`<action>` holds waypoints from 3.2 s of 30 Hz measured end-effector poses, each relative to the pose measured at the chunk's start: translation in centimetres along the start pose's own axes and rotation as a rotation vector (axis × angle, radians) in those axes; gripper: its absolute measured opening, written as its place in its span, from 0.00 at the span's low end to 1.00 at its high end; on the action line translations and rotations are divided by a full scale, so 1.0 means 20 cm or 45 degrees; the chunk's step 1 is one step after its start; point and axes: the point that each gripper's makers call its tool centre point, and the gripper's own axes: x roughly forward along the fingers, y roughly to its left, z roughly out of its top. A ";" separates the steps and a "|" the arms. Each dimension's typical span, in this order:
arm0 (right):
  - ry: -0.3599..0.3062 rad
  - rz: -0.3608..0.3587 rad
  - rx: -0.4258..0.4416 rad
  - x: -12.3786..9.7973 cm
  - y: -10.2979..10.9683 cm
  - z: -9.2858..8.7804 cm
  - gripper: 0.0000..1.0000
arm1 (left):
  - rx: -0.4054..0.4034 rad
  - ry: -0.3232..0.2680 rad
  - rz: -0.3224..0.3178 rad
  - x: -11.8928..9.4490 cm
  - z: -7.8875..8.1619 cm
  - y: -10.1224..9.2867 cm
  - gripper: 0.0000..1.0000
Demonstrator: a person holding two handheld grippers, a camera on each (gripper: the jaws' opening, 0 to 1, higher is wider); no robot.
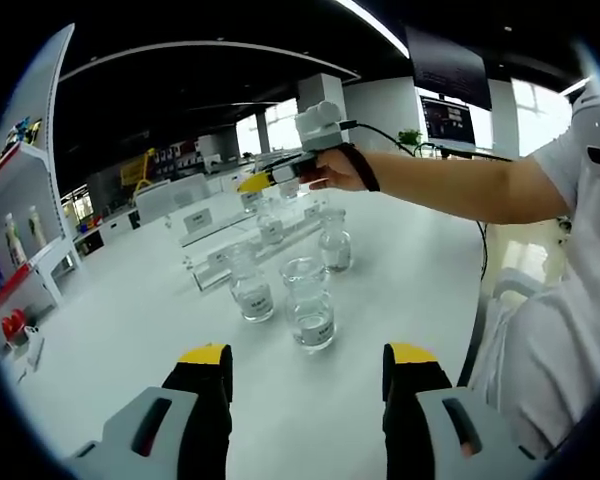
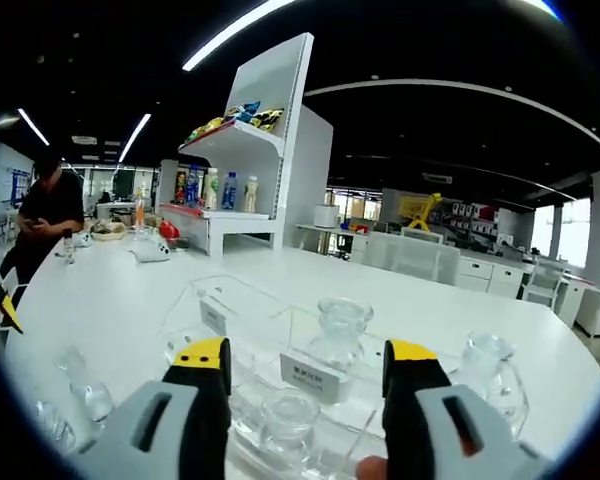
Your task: Identify the label on the chemical reagent bottle, grasp the chemical reagent bottle, and place it in the designated position on the reagent rack
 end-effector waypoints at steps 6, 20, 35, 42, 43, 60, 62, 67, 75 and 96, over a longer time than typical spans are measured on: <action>-0.041 0.013 0.060 -0.06 -0.01 0.04 0.60 | 0.003 -0.001 -0.010 0.01 0.00 -0.01 0.61; -0.043 0.125 0.162 -0.21 0.06 0.06 0.62 | 0.012 -0.005 -0.014 0.02 0.02 -0.03 0.61; -0.064 0.126 0.241 -0.38 0.06 0.02 0.60 | 0.013 0.002 -0.010 0.01 0.01 -0.02 0.61; -0.041 0.134 0.209 -0.44 0.06 -0.03 0.59 | 0.027 -0.009 -0.014 0.01 0.03 -0.03 0.61; -0.040 0.134 0.203 -0.46 0.06 -0.04 0.59 | 0.027 -0.008 -0.014 0.01 0.03 -0.03 0.61; -0.134 0.159 0.257 -0.65 0.06 -0.07 0.55 | 0.048 0.002 -0.026 0.03 0.08 -0.05 0.61; -0.146 0.162 0.264 -0.66 0.07 -0.08 0.55 | 0.052 0.002 -0.030 0.03 0.08 -0.06 0.61; -0.198 0.207 0.293 -0.72 0.11 -0.07 0.55 | 0.059 0.011 -0.035 0.04 0.08 -0.08 0.61; -0.207 0.271 0.205 -0.77 0.23 -0.11 0.55 | 0.059 0.016 -0.040 0.04 0.07 -0.10 0.61; -0.158 0.324 0.101 -0.70 0.48 -0.28 0.49 | -0.004 -0.031 -0.004 0.04 0.04 -0.06 0.61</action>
